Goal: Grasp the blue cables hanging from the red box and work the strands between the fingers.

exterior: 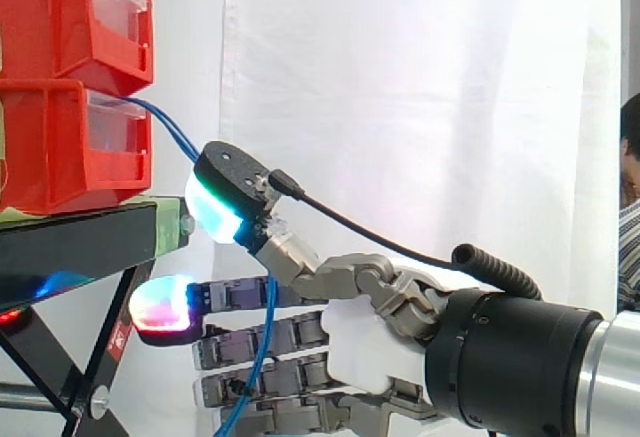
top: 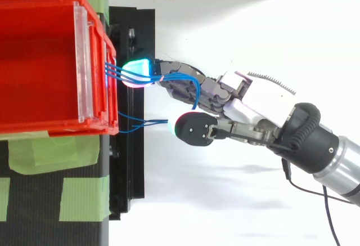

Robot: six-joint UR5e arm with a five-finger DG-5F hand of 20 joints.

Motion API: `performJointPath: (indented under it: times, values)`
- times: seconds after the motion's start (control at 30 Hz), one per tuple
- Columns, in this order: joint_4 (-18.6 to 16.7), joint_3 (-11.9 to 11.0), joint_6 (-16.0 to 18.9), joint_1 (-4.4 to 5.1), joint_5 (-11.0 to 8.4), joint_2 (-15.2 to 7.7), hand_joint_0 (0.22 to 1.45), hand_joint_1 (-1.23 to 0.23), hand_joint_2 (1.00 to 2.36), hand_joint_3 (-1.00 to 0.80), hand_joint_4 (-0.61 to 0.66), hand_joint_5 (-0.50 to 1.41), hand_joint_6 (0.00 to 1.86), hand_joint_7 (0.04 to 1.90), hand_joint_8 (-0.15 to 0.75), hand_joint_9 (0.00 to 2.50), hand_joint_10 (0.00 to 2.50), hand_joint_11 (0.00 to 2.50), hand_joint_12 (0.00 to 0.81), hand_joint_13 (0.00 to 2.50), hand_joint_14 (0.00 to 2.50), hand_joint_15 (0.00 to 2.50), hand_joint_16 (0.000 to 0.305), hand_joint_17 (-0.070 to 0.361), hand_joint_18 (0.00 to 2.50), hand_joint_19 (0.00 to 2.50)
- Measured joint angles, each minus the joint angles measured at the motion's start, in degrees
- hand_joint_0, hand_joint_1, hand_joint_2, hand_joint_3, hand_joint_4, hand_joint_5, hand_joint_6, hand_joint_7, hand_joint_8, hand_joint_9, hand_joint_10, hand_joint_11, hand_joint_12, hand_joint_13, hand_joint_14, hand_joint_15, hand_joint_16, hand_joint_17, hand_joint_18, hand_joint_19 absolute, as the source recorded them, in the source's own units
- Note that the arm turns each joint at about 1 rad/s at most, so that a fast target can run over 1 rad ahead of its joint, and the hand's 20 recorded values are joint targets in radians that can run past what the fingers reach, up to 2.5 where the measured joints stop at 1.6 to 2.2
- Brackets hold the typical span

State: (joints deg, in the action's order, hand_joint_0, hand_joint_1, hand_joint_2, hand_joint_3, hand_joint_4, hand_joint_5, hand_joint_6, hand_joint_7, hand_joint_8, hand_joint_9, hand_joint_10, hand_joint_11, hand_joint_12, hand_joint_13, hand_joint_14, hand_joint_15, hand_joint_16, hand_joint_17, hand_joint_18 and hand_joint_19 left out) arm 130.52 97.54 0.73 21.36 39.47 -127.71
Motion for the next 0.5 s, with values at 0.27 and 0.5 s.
performJointPath:
  times: [0.27, 0.5]
  values:
    - [-0.1, 0.0, 0.4, -0.01, 0.9, 0.0, 0.69, -0.4, 1.0, -1.0, 0.19, -0.35, 0.01, 0.7, 0.352, 0.16, 0.0, 0.24, 0.399, 0.0, 0.01, 0.25, 0.073, 0.165, 0.0, 0.2]
    - [0.1, 0.0, 1.6, -0.07, 0.93, 0.0, 0.7, -0.43, 1.0, -1.0, 0.21, -0.3, 0.01, 0.67, 0.38, 0.3, 0.0, 0.26, 0.418, 0.1, 0.01, 0.25, 0.075, 0.169, 0.07, 0.18]
